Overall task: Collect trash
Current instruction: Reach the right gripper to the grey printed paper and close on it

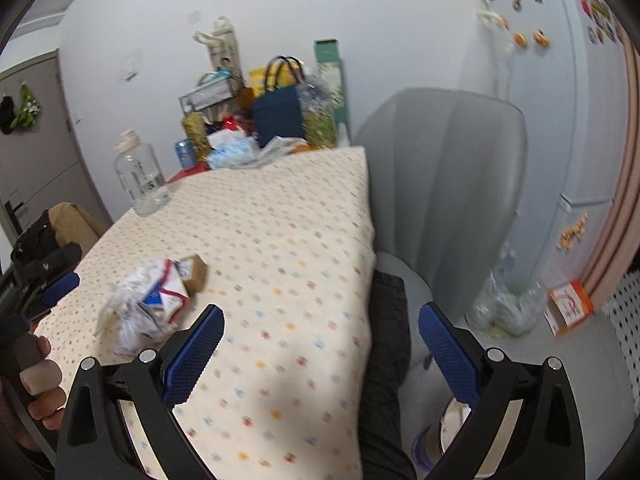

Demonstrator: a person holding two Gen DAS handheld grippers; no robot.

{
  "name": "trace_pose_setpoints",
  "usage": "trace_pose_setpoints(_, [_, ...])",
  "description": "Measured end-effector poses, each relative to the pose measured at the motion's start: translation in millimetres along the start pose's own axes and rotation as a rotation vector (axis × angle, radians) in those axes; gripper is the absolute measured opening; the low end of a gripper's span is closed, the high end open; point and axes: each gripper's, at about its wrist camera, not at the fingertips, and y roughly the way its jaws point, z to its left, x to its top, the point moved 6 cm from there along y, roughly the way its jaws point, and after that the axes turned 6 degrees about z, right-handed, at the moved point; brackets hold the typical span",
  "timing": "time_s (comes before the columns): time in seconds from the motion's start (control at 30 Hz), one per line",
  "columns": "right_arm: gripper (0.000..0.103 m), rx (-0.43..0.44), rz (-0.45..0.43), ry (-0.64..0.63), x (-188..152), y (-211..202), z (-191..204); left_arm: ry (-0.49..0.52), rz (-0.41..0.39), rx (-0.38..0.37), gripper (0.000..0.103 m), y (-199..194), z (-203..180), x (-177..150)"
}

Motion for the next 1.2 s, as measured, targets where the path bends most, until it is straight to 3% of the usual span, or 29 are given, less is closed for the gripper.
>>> trace_pose_setpoints(0.3, [0.096, 0.085, 0.031, -0.07, 7, 17, 50, -0.009, -0.002, 0.022, 0.097, -18, 39, 5])
trace_pose_setpoints(0.43, [0.096, 0.113, 0.098, -0.077, 1, 35, 70, 0.008, 0.003, 0.053, 0.097, -25, 55, 6])
trace_pose_setpoints(0.67, [0.086, 0.17, 0.181, -0.173, -13, 57, 119, -0.047, 0.028, 0.107, 0.097, -28, 92, 5])
trace_pose_setpoints(0.87, [0.084, 0.223, 0.226, -0.216, -25, 70, 153, -0.062, 0.058, 0.134, 0.097, -24, 110, -3])
trace_pose_setpoints(0.97, [0.067, 0.237, 0.242, -0.223, -30, 79, 166, -0.067, 0.087, 0.153, 0.094, -19, 116, -7])
trace_pose_setpoints(1.1, [0.057, 0.242, 0.24, -0.238, -28, 88, 176, -0.072, 0.13, 0.174, 0.093, -14, 123, -17])
trace_pose_setpoints(1.2, [0.032, 0.245, 0.271, -0.243, -30, 99, 178, -0.066, 0.165, 0.176, 0.09, -9, 125, -27])
